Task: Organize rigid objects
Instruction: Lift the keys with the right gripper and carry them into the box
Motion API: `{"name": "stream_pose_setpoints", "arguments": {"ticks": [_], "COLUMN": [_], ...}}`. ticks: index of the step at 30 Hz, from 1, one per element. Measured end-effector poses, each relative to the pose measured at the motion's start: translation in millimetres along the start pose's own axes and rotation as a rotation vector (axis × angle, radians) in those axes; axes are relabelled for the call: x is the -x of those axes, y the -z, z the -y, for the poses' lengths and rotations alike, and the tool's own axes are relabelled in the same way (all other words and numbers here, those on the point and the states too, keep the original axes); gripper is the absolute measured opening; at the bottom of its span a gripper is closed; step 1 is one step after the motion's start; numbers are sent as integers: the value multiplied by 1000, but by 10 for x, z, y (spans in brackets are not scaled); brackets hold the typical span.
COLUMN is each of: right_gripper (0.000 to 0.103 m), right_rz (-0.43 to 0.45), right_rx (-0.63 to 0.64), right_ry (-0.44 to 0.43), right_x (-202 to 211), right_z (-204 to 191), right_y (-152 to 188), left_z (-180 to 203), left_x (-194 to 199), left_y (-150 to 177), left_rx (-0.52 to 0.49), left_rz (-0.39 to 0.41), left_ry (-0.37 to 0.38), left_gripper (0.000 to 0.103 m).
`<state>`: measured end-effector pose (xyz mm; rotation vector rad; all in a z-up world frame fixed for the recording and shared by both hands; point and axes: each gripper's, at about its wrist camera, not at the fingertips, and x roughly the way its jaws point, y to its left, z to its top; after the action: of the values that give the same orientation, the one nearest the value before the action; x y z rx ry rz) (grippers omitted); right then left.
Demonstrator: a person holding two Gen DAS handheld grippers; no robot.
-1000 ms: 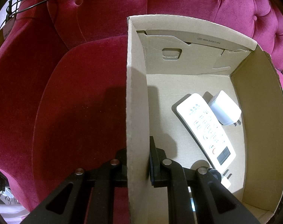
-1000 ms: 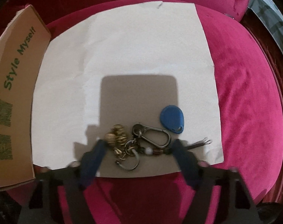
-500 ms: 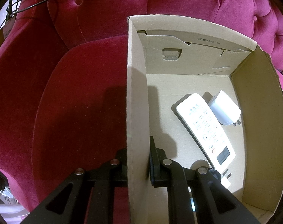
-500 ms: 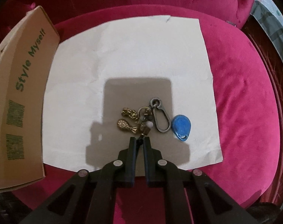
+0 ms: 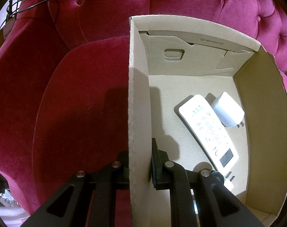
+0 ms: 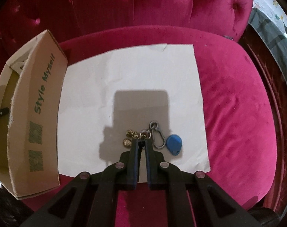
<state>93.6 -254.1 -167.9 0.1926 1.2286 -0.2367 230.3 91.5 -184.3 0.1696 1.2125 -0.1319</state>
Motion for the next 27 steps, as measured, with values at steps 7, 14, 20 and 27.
{"name": "stream_pose_setpoints", "arguments": {"ticks": [7,14,20,27], "right_gripper": [5,5,5,4], "right_rz": [36,58,76,110], "right_rx": [18,31,52,71], "right_ry": [5,9,9,2], "right_x": [149,234,343,531], "right_z": [-130,-234,-347,-436], "right_y": [-64,-163,-216,-310], "left_z": [0,-1,-2,1], "left_x": [0,0,0,3], "left_y": [0,0,-1,1], "left_rx": [-1,-1,0,0], "left_rz": [0,0,0,0], "left_ry": [0,0,1,1], "left_gripper": [14,14,14,14]}}
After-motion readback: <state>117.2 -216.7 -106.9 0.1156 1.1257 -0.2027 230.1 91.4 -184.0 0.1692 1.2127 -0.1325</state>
